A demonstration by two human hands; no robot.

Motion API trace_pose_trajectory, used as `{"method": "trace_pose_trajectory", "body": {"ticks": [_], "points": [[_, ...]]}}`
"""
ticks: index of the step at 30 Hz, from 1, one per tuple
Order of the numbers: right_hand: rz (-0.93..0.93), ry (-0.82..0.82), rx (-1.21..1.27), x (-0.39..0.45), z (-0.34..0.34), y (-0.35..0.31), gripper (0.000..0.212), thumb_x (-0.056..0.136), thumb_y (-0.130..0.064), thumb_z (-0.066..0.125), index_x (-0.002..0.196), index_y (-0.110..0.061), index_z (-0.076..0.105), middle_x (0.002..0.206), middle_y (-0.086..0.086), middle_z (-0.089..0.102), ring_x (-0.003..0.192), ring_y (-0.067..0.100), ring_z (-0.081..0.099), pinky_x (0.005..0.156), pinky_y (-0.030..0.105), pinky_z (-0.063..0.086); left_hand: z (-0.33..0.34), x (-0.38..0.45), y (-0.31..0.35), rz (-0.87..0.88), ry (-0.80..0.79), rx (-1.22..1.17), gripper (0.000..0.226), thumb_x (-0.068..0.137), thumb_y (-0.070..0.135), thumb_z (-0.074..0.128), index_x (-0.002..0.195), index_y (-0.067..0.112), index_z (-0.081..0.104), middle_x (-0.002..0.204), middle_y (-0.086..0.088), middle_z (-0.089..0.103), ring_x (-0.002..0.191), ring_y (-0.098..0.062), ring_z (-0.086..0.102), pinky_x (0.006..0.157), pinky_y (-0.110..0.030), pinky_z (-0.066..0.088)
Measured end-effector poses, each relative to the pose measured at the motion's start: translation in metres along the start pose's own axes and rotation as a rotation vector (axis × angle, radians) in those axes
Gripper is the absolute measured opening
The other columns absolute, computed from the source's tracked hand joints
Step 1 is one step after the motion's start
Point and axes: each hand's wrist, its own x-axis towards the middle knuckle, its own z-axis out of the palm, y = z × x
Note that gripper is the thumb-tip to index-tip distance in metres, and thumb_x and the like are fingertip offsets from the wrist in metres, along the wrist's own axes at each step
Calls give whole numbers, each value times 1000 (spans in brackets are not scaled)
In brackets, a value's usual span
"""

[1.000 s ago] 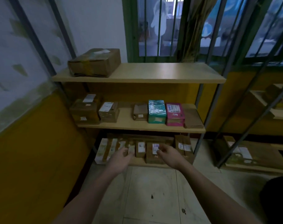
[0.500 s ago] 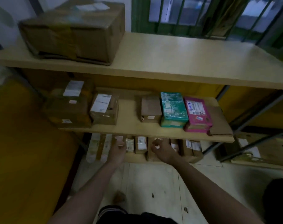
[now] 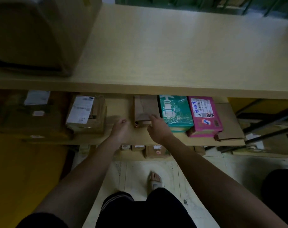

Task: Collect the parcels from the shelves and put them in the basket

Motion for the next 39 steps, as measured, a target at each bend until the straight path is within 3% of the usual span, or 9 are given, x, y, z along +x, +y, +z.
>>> {"method": "trace_pose_trajectory", "body": {"ticks": [4,6,10,17,21,26,32,36,39], "points": [[-56,9,-80,21,5,10,58,96,-3,47,151,-14,34,153,9,37,135,30,42,111,41,40,22,25,7,-35,26,-29,36,105,35,45,138,23,52,132,-7,56,116,-22,54,104,-41,45],[-75,51,-97,29,8,13,59,96,-1,48,152,-15,35,154,8,38,136,27,41,112,38,37,29,36,9,-51,21,-20,40,105,40,43,139,22,52,127,-2,56,118,-22,54,108,-45,43],[-129,166,-193,44,20,17,45,95,-4,54,138,-16,54,142,6,50,131,25,41,110,35,37,36,61,0,-67,-4,-22,48,94,59,48,124,26,66,118,-3,69,105,-23,64,99,-43,48],[-245,313,-159,47,32,20,29,91,-1,59,117,-12,68,118,7,63,114,24,52,95,33,46,34,48,5,-121,-47,-174,53,97,60,45,137,26,57,128,-2,62,110,-20,59,81,-34,48],[-195,406,37,30,17,17,18,90,-3,63,103,-13,71,108,3,65,99,17,55,85,30,48,6,26,7,-136,-108,-419,41,103,51,41,126,21,58,114,-8,66,94,-23,66,76,-37,50],[-55,332,548,6,-14,9,13,91,-4,64,92,-14,72,97,1,70,92,13,64,83,33,57,-39,-7,13,-154,-222,-677,45,97,53,52,133,25,53,127,-16,64,113,-33,65,87,-50,54],[-22,170,880,-10,-15,-8,9,86,4,69,88,-5,71,92,15,71,83,19,66,80,39,59,-60,-24,11,-64,-256,-681,65,84,61,62,137,26,51,135,-14,60,125,-38,57,101,-66,44],[-51,101,933,-22,-15,-20,9,89,4,65,92,-2,71,103,26,69,95,38,65,86,45,59,-67,-33,11,-22,-217,-667,88,75,59,72,150,27,39,142,-10,53,130,-38,51,90,-65,50],[-47,26,1012,-35,-23,-34,17,99,-6,52,99,-1,69,111,24,66,95,26,63,87,45,56,-72,-35,7,-41,-185,-669,76,82,55,68,147,26,41,140,-10,55,126,-37,54,83,-59,52]]}}
